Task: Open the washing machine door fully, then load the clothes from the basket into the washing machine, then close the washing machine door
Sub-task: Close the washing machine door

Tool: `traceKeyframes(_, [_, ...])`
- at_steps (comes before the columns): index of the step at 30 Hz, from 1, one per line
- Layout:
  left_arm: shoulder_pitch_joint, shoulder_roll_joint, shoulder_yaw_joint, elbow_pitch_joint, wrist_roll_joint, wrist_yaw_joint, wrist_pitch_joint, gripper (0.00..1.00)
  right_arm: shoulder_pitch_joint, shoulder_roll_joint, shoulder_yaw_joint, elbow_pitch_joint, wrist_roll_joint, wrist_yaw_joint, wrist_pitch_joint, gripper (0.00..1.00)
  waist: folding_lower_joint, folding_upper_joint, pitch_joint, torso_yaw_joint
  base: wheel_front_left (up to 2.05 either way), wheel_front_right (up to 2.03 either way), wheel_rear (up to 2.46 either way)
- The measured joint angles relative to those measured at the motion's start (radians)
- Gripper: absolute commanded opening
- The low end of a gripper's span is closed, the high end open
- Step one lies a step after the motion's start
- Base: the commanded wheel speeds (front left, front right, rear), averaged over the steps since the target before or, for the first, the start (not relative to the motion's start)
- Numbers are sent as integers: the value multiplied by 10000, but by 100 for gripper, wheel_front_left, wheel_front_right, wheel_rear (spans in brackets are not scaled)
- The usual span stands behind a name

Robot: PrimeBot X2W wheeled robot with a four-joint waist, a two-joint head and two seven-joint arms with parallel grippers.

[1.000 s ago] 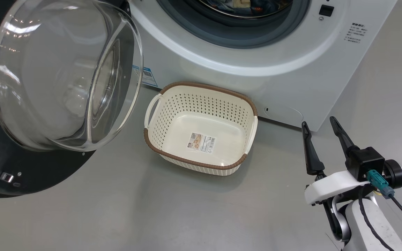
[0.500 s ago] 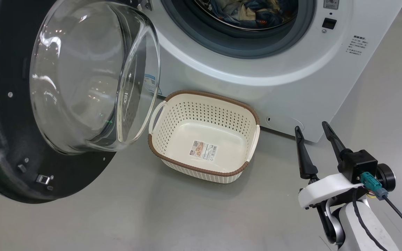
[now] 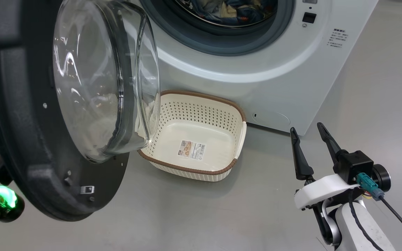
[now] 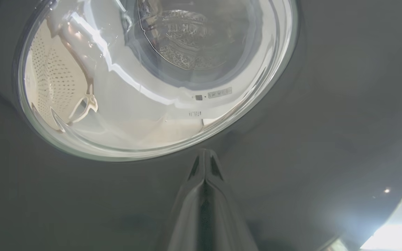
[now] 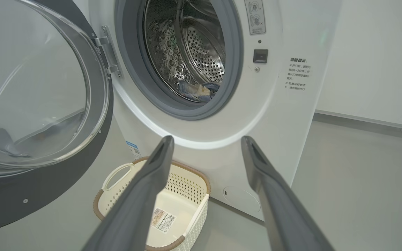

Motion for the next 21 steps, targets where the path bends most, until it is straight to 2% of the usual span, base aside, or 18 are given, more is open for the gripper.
traceKeyframes(11, [280,-1126,-725,-1279,-418,-13,708,0,-7,19,-42,23,150,-17,-2,100,0,0,46,-674,0,0,0])
traceKeyframes(18, [291,-1866,-926,-1802,-326,-17,416,0,-30,27,52,23,157,-100,-4,100,0,0,113,-1006,0,0,0])
traceKeyframes(21, [352,-1912,-1037,-2031,-240,-17,337,0,-46,35,117,0,157,-104,-4,100,0,1,142,-1190,0,0,0])
